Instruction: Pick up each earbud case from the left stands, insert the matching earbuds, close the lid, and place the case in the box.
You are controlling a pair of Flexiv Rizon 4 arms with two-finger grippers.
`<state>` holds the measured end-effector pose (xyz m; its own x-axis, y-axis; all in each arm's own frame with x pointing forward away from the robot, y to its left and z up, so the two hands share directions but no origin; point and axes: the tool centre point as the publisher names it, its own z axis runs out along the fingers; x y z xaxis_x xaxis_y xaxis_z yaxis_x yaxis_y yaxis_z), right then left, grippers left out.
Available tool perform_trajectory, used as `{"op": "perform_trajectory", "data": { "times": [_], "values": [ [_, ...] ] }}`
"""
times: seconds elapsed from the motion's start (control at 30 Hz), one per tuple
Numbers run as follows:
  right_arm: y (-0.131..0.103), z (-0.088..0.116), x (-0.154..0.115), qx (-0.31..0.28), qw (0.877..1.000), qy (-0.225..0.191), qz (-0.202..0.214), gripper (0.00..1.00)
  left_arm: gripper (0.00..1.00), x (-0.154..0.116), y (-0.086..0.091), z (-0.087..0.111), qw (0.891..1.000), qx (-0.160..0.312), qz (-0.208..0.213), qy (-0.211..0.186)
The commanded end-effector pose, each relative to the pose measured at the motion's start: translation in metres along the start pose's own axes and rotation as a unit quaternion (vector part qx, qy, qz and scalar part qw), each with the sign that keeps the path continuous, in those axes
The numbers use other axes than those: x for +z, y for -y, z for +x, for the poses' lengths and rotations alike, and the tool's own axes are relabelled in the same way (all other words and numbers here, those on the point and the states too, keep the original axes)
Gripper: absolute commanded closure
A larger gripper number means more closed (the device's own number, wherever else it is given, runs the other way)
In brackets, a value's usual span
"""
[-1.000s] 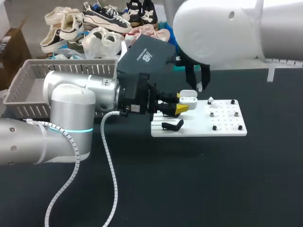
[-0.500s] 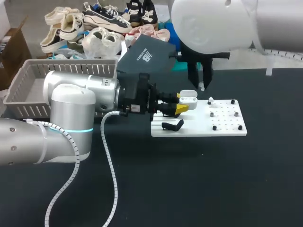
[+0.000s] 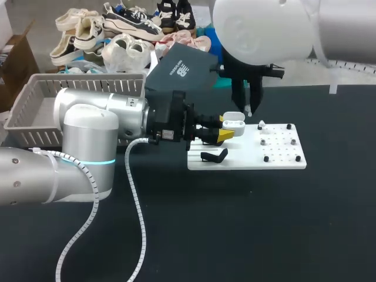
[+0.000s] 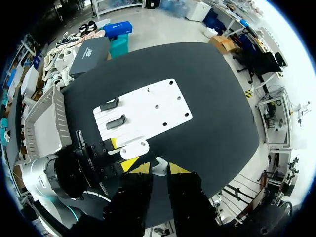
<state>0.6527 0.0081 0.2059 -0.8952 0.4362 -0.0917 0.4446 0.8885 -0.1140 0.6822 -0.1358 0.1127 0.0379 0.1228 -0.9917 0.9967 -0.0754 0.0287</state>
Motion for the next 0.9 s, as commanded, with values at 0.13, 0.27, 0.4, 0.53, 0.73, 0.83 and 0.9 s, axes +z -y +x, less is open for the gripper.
{"op": "perform_trajectory", "data": {
  "times": [0.13,0.27,0.4,0.53,0.73,0.83,0.9],
  "values": [
    [-0.003,-0.004,-0.003,0.027,0.999,-0.018,-0.010,1.00,1.00,0.000,-0.002,0.001,1.000,0.000,0.001,0.001],
    [-0.006,-0.001,-0.001,0.028,1.000,-0.011,-0.010,1.00,1.00,0.000,-0.002,0.001,1.000,0.000,0.001,0.001],
    [-0.008,0.000,0.002,0.032,0.999,-0.005,-0.009,1.00,1.00,0.000,-0.002,0.001,1.000,0.000,0.001,0.001],
    [-0.011,0.002,0.005,0.033,0.999,-0.002,-0.016,1.00,1.00,0.000,-0.002,0.001,1.000,0.000,0.001,0.001],
    [-0.013,0.002,0.008,0.036,0.999,0.002,-0.022,1.00,1.00,0.000,-0.002,0.001,1.000,0.000,0.001,0.001],
    [-0.015,0.001,0.011,0.040,0.999,0.010,-0.017,1.00,1.00,0.000,-0.002,0.001,1.000,0.000,0.001,0.001],
    [-0.017,0.000,0.013,0.041,0.999,0.011,-0.016,1.00,1.00,0.000,-0.002,0.001,1.000,0.000,0.001,0.001]
  ]
}}
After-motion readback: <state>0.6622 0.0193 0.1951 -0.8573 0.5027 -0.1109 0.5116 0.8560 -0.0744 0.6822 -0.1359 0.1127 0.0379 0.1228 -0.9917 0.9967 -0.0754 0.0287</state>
